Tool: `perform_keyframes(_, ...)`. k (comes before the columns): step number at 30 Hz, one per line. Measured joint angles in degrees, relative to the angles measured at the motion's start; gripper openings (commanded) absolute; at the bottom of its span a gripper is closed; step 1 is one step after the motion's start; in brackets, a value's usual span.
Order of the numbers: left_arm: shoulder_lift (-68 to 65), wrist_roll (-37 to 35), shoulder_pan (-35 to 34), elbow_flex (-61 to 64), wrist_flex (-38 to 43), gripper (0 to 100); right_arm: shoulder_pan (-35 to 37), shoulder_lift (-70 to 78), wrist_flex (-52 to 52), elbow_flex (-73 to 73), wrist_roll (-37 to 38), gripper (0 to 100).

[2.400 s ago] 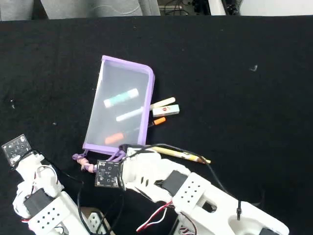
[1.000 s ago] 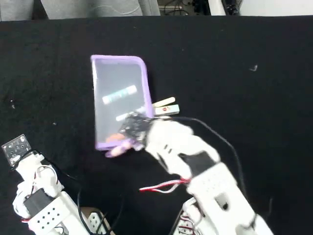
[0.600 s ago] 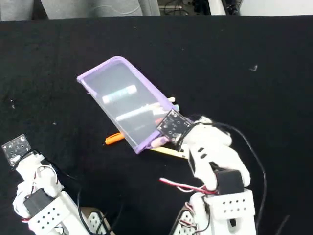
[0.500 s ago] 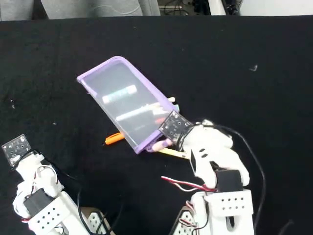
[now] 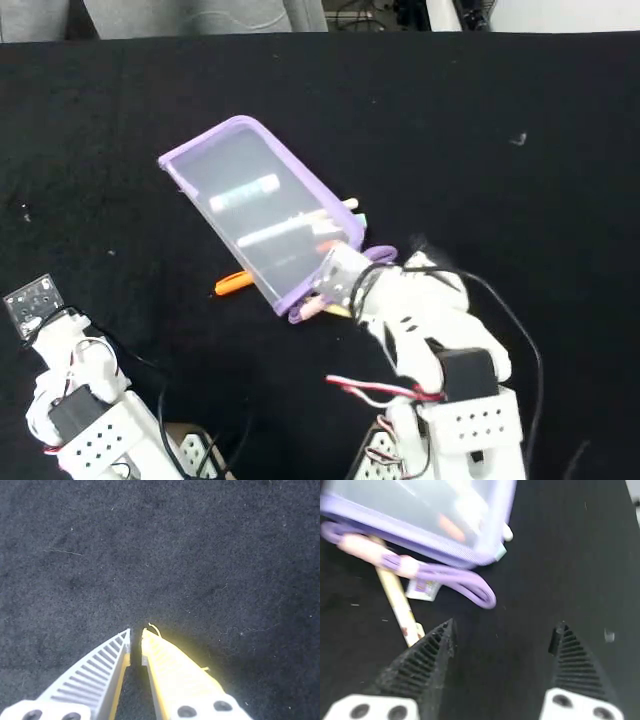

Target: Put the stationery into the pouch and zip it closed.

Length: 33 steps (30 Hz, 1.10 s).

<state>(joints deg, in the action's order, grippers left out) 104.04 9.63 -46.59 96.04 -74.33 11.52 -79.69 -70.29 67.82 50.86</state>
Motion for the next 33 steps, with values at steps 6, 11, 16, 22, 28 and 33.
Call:
perform_keyframes(6, 0.0, 0.0, 0.0, 0.0, 0.0, 5, 16.1, -0.1, -2.5, 1.3, -1.7, 30.0)
perform_keyframes(11, 0.0, 0.0, 0.0, 0.0, 0.0, 5, 20.3, 0.0, 6.7, 11.3, -1.9, 30.0)
perform_keyframes(16, 0.0, 0.0, 0.0, 0.0, 0.0, 5, 20.7, 5.1, 13.7, 15.1, -1.9, 30.0)
perform_keyframes(22, 0.0, 0.0, 0.0, 0.0, 0.0, 5, 20.7, 16.9, 24.5, 15.1, -1.9, 30.0)
perform_keyframes(28, 0.0, 0.0, 0.0, 0.0, 0.0, 5, 20.7, 30.5, 28.6, 10.6, 0.4, 30.0)
perform_keyframes(33, 0.0, 0.0, 0.0, 0.0, 0.0, 5, 20.7, 41.8, 29.1, 4.4, 1.1, 27.8)
